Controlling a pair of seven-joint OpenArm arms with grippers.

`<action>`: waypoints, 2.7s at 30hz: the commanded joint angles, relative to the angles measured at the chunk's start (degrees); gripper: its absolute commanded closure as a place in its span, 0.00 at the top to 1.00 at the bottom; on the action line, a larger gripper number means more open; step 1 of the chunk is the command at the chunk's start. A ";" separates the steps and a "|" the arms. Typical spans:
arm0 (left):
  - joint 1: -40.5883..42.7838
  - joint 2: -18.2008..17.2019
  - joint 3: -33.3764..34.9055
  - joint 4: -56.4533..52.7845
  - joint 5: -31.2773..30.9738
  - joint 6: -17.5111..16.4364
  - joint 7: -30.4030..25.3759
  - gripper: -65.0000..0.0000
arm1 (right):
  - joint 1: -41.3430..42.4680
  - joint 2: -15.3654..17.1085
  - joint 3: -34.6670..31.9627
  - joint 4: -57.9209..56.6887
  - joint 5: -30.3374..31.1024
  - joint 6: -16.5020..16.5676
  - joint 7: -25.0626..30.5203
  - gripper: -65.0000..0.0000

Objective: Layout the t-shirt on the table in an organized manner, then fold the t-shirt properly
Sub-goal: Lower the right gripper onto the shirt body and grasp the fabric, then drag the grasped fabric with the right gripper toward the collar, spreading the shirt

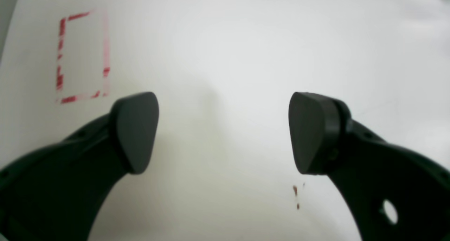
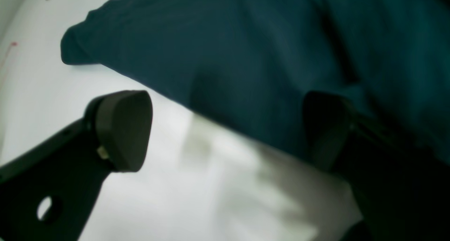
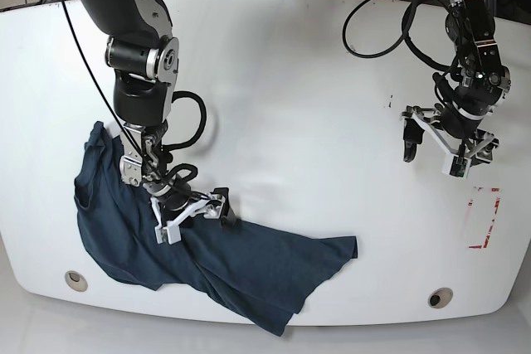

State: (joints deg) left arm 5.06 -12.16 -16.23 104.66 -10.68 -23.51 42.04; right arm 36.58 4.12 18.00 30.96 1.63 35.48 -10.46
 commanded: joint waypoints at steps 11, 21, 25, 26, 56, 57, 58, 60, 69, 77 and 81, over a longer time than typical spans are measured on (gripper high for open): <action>1.31 -0.54 -0.25 2.02 -0.53 0.17 -1.47 0.84 | 1.97 -0.38 -0.02 -7.53 -8.18 0.60 9.36 1.00; 1.31 -0.54 -0.25 2.02 -0.53 0.17 -1.47 0.84 | 0.74 -1.26 -0.11 -7.53 -10.73 1.04 8.48 0.57; 1.31 -0.54 -0.25 2.02 -0.53 0.17 -1.47 0.84 | -0.84 -1.35 -0.20 -4.72 -10.73 1.13 5.58 0.54; 1.31 -0.54 -0.25 2.02 -0.53 0.17 -1.47 0.84 | -2.25 -1.70 -0.99 -2.43 -10.73 1.13 3.73 0.55; 0.87 -0.45 0.18 1.49 -0.53 0.17 -1.47 0.84 | -14.91 -2.93 -7.58 44.07 -10.64 2.27 -18.33 0.55; 0.87 -0.45 0.18 1.49 -0.53 0.17 -1.47 0.84 | -14.38 -2.76 -7.05 43.19 -10.64 2.27 -18.16 0.55; 0.87 -0.45 0.27 1.49 -0.53 0.17 -1.47 0.84 | -12.27 -1.26 -5.30 40.12 -10.64 2.27 -17.37 0.55; 0.87 -0.45 0.27 1.49 -0.53 0.17 -1.47 0.84 | -10.16 0.14 -4.07 36.42 -10.64 2.27 -16.13 0.55; 1.05 -0.45 0.27 1.49 -0.53 0.17 -1.47 0.84 | 0.57 5.68 -3.71 8.29 -10.64 2.01 -1.63 0.60; 1.05 -0.45 0.27 1.58 -0.53 0.17 -1.47 0.84 | 4.87 7.70 -4.33 -10.43 -10.73 -6.87 12.88 0.86; 1.14 -0.45 0.27 1.67 -0.53 0.17 -1.47 0.84 | 4.87 7.53 -7.76 -11.22 -10.73 -9.07 14.55 0.87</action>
State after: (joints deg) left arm 6.81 -11.99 -15.75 105.16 -10.76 -23.53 42.00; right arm 39.18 11.18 12.49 19.25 -9.21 27.38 4.12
